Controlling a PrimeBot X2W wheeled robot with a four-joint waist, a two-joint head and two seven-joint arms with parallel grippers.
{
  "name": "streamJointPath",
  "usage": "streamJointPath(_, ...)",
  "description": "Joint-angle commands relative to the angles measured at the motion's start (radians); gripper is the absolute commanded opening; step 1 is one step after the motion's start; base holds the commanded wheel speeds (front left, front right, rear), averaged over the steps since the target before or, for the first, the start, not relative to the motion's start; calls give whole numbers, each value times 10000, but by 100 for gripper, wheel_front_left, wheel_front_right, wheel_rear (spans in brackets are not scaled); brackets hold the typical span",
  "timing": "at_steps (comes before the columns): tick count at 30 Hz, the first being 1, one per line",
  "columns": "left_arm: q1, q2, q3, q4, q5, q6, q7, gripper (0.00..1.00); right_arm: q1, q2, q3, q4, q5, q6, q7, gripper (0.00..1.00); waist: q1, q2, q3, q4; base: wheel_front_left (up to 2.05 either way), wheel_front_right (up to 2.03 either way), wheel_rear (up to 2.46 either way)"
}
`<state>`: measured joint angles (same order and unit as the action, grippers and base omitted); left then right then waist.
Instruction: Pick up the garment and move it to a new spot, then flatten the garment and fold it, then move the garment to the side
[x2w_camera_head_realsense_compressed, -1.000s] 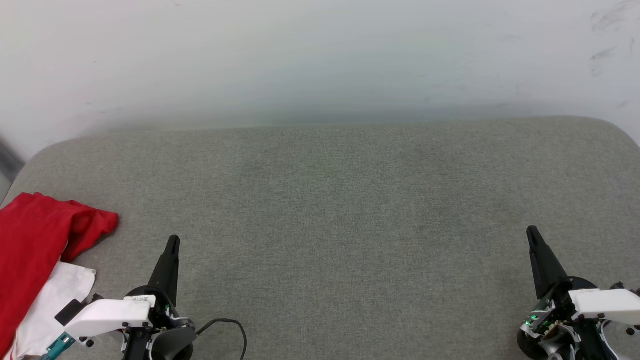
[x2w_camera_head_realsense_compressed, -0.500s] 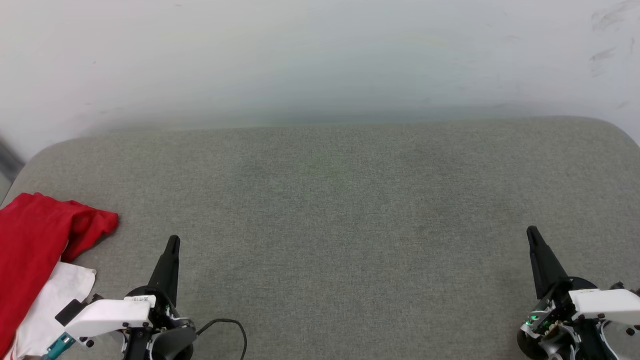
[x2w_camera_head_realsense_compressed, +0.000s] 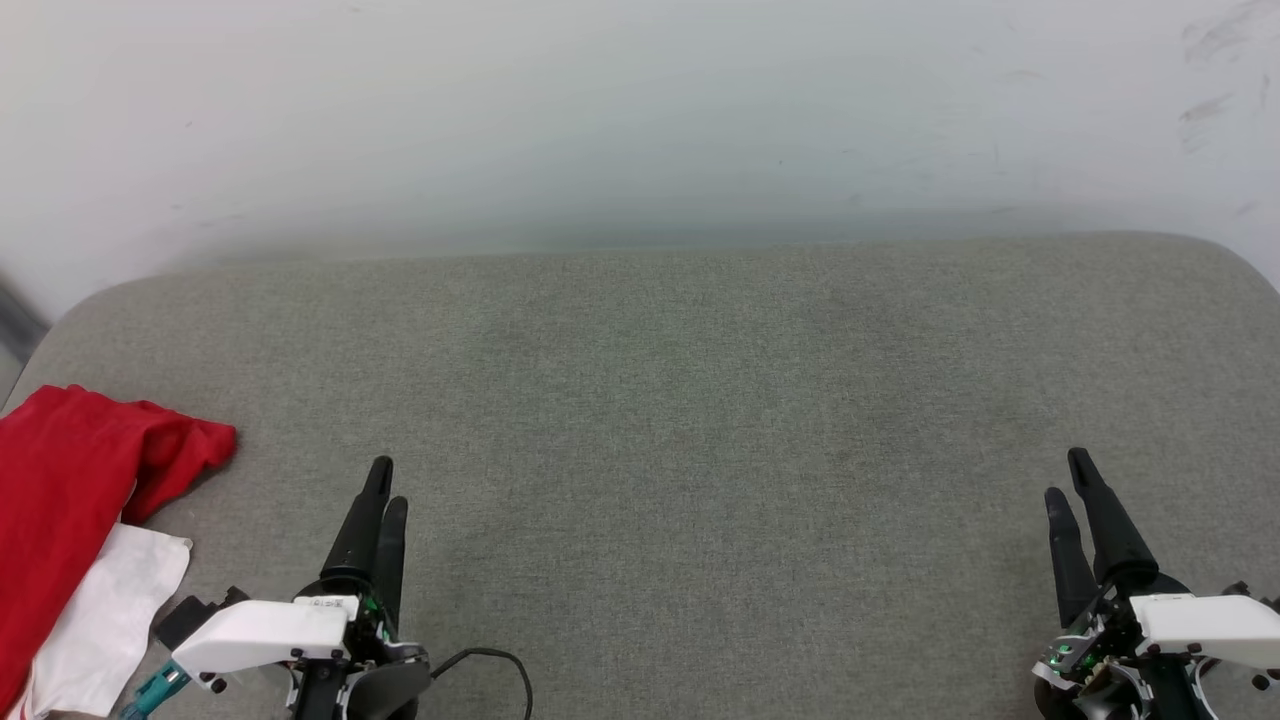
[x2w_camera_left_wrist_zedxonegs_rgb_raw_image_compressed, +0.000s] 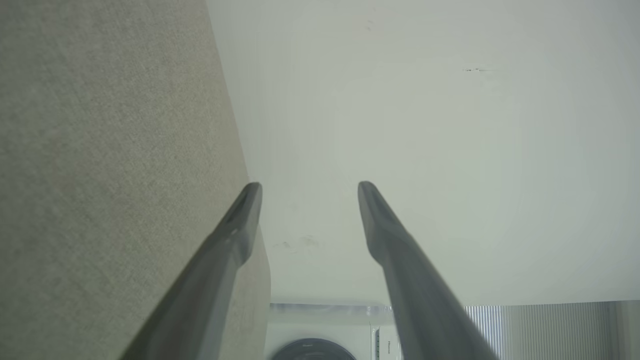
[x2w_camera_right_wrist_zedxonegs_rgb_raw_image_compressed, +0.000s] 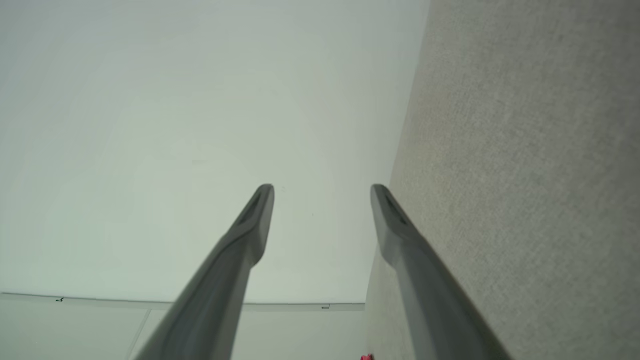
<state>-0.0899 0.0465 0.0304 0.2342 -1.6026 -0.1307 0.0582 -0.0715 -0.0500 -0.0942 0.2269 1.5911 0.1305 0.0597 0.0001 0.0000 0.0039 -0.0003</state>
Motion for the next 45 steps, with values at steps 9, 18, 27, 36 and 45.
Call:
streamJointPath(9, -310, 29, -442, -626, 1423, -2, -445, 100, 28, -115, 66, -578, -1190, 2, -473, 100, 0, 0, -9, 2, 0, 0, 0)
streamJointPath(18, -214, 31, -669, -985, 3465, -2, -812, 100, 150, -63, 59, -1100, -3781, 2, -839, 100, 0, 0, -43, -6, 0, 0, 0)
streamJointPath(27, -141, 34, -1024, -1207, 5834, 137, -1145, 100, 341, -50, 234, -1447, -6495, 3, -1171, 100, 0, 0, -69, -6, 0, 0, 0)
streamJointPath(36, -126, 36, -1424, -1278, 7897, 406, -1451, 100, 419, -143, 497, -1594, -8524, 3, -1426, 100, 0, 0, -81, 2, 0, 0, 0)
streamJointPath(45, -51, 67, -1580, -1370, 9354, 580, -1700, 100, 493, -208, 641, -1786, -9826, 3, -1368, 100, 0, 0, -98, 25, 0, 0, 0)
